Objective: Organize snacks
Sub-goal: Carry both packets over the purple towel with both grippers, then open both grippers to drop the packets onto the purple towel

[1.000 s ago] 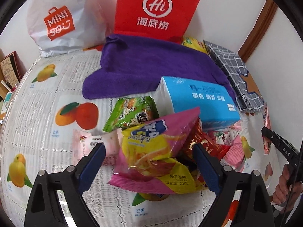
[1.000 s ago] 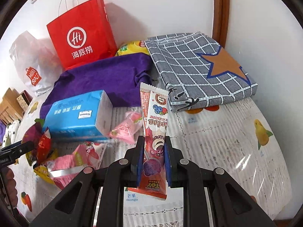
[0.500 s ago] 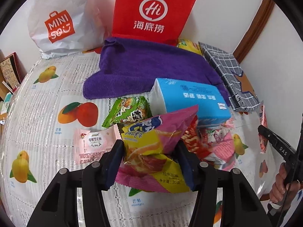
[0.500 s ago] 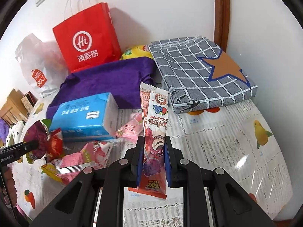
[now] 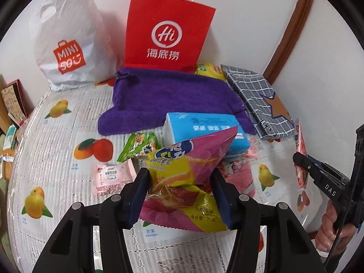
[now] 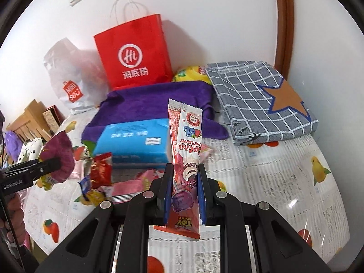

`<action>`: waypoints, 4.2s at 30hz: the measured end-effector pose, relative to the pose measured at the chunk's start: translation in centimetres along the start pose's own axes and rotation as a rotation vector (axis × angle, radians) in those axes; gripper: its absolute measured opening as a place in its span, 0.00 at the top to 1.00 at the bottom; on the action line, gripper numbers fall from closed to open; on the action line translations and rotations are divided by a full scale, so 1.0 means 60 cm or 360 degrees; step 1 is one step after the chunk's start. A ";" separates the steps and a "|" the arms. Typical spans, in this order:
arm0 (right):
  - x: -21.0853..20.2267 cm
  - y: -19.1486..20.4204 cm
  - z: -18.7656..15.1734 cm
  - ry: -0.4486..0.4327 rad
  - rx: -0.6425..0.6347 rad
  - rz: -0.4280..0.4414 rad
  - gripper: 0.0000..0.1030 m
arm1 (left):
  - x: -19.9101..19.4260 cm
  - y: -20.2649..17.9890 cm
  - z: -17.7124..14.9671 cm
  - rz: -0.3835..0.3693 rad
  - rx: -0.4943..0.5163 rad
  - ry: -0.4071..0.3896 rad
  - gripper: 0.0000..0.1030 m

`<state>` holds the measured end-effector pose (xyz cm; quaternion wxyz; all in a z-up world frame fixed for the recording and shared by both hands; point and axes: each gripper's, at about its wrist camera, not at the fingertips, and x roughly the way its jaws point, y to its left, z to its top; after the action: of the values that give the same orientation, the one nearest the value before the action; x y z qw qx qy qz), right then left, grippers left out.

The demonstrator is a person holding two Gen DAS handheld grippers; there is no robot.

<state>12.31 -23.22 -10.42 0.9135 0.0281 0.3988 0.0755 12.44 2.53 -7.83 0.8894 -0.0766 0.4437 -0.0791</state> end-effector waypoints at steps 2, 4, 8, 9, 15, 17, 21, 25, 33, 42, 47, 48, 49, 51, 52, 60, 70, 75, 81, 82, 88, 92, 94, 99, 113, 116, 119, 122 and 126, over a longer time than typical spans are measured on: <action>-0.005 0.008 0.004 -0.0003 -0.0007 0.0020 0.81 | -0.004 -0.010 0.007 -0.0003 0.0011 -0.0015 0.49; -0.011 0.017 0.011 -0.0014 -0.0023 0.0028 0.81 | -0.007 -0.018 0.014 -0.0008 0.0021 -0.0031 0.49; -0.016 0.027 0.026 -0.0042 -0.0036 0.0040 0.81 | -0.012 -0.034 0.032 -0.0006 0.0049 -0.0059 0.49; -0.016 0.031 0.031 -0.0051 -0.0051 0.0042 0.81 | -0.012 -0.037 0.037 -0.0015 0.0053 -0.0065 0.49; -0.007 0.040 0.065 -0.0065 -0.0076 0.0058 0.81 | 0.000 -0.047 0.077 -0.0021 0.0057 -0.0053 0.50; -0.004 0.043 0.077 -0.0082 -0.0084 0.0048 0.81 | 0.005 -0.050 0.091 -0.0027 0.0064 -0.0044 0.50; 0.007 0.049 0.105 -0.0122 -0.0111 -0.0011 0.81 | 0.009 -0.058 0.118 0.0009 0.0098 -0.0065 0.51; 0.025 0.055 0.133 -0.0120 -0.0131 0.0016 0.81 | 0.018 -0.053 0.139 -0.0004 0.0085 -0.0072 0.51; 0.063 0.064 0.189 -0.0141 -0.0147 0.0058 0.81 | 0.043 -0.036 0.183 0.0029 0.0081 -0.0085 0.51; 0.122 0.064 0.249 -0.0134 -0.0135 0.0074 0.81 | 0.087 -0.018 0.239 0.0046 0.0091 -0.0073 0.51; 0.159 0.058 0.275 -0.0124 -0.0123 0.0060 0.81 | 0.117 -0.002 0.266 0.0057 0.0084 -0.0057 0.51; 0.168 0.057 0.280 -0.0119 -0.0124 0.0057 0.81 | 0.125 0.001 0.270 0.0060 0.0085 -0.0053 0.51; 0.175 0.056 0.283 -0.0115 -0.0124 0.0055 0.81 | 0.133 0.005 0.274 0.0062 0.0083 -0.0049 0.51; 0.195 0.051 0.289 -0.0098 -0.0126 0.0046 0.81 | 0.151 0.011 0.281 0.0064 0.0070 -0.0035 0.51; 0.204 0.048 0.291 -0.0090 -0.0124 0.0042 0.81 | 0.163 0.015 0.284 0.0060 0.0065 -0.0023 0.51; 0.283 0.024 0.295 0.0000 -0.0095 0.0005 0.81 | 0.240 0.033 0.286 0.0080 0.0058 0.0068 0.51; 0.357 0.013 0.272 0.0170 -0.0121 0.0003 0.81 | 0.275 0.078 0.283 0.0133 -0.0036 0.0095 0.51; 0.379 0.011 0.263 0.0227 -0.0132 -0.0029 0.81 | 0.286 0.090 0.281 0.0143 -0.0070 0.0127 0.51; 0.391 0.013 0.258 0.0250 -0.0148 -0.0030 0.81 | 0.293 0.093 0.280 0.0159 -0.0076 0.0145 0.51; 0.394 0.013 0.258 0.0254 -0.0148 -0.0028 0.81 | 0.295 0.093 0.280 0.0158 -0.0077 0.0149 0.51; 0.402 0.018 0.255 0.0277 -0.0164 -0.0025 0.80 | 0.302 0.089 0.282 0.0151 -0.0069 0.0157 0.55; 0.403 0.018 0.254 0.0256 -0.0171 -0.0013 0.80 | 0.308 0.083 0.280 0.0135 -0.0054 0.0173 0.57; 0.405 0.017 0.256 0.0257 -0.0171 -0.0013 0.80 | 0.310 0.079 0.279 0.0135 -0.0049 0.0173 0.57; 0.411 0.012 0.255 0.0275 -0.0168 -0.0023 0.80 | 0.310 0.071 0.280 0.0094 -0.0035 0.0168 0.57; 0.378 0.011 0.258 0.0241 -0.0146 -0.0030 0.65 | 0.288 0.065 0.286 0.0117 -0.0018 0.0133 0.45; 0.353 0.010 0.262 0.0190 -0.0138 -0.0046 0.59 | 0.275 0.061 0.287 0.0132 -0.0003 0.0109 0.43; 0.324 0.010 0.263 0.0142 -0.0115 -0.0063 0.48 | 0.256 0.055 0.289 0.0127 0.0007 0.0069 0.40; 0.293 0.012 0.262 0.0133 -0.0084 -0.0060 0.44 | 0.238 0.046 0.288 0.0116 0.0025 0.0040 0.38; 0.243 0.016 0.255 0.0068 -0.0058 -0.0074 0.44 | 0.214 0.023 0.283 0.0106 0.0061 0.0024 0.38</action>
<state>33.19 -19.78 -10.43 0.9067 0.0005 0.4172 0.0622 33.77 2.34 -7.99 0.8894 -0.0442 0.4512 -0.0585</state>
